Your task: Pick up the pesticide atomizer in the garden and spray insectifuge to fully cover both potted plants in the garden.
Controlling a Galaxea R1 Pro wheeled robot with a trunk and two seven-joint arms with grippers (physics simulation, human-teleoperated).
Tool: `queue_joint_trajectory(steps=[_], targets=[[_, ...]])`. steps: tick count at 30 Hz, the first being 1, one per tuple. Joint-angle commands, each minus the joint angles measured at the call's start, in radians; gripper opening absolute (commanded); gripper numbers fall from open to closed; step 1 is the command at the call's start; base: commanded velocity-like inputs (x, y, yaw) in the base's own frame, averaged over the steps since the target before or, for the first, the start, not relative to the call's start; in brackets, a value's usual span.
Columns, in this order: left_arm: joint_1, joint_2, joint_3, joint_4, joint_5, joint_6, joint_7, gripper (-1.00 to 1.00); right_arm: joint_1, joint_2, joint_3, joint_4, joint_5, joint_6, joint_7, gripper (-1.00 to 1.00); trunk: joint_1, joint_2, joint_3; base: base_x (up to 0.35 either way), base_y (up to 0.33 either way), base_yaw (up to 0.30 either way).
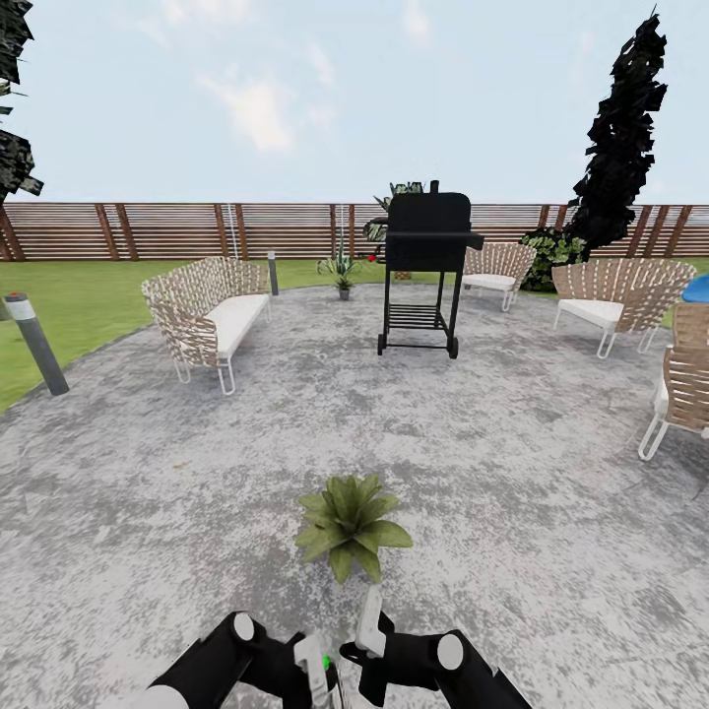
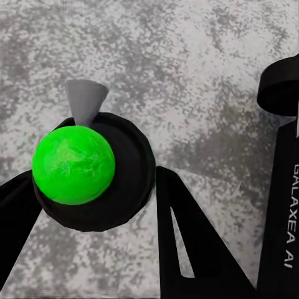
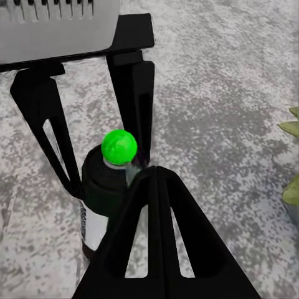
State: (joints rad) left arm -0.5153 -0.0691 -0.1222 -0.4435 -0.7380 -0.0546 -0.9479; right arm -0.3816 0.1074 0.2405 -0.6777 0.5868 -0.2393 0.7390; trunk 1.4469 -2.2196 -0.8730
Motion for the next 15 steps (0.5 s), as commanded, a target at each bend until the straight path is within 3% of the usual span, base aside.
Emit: queue_joint_trajectory(steps=[1,8,15], targets=[[0.000,0.012,0.001,-0.001,-0.009,-0.005,-0.002,-1.00,0.000,0.000,-0.001,-0.001,0.011,-0.006,0.000,-1.00,0.000,0.000,-0.001,0.000,0.000,0.000],[0.002,0.105,0.001,-0.001,-0.011,-0.004,-0.002,-1.00,0.000,-0.002,-0.003,0.005,0.013,-0.007,-0.001,-1.00,0.000,0.000,-0.001,0.000,0.000,0.000],[0.006,0.177,0.001,0.000,-0.012,-0.004,-0.002,-1.00,0.000,-0.013,-0.006,0.007,0.014,-0.008,-0.005,-1.00,0.000,0.000,-0.001,0.000,0.000,0.000]])
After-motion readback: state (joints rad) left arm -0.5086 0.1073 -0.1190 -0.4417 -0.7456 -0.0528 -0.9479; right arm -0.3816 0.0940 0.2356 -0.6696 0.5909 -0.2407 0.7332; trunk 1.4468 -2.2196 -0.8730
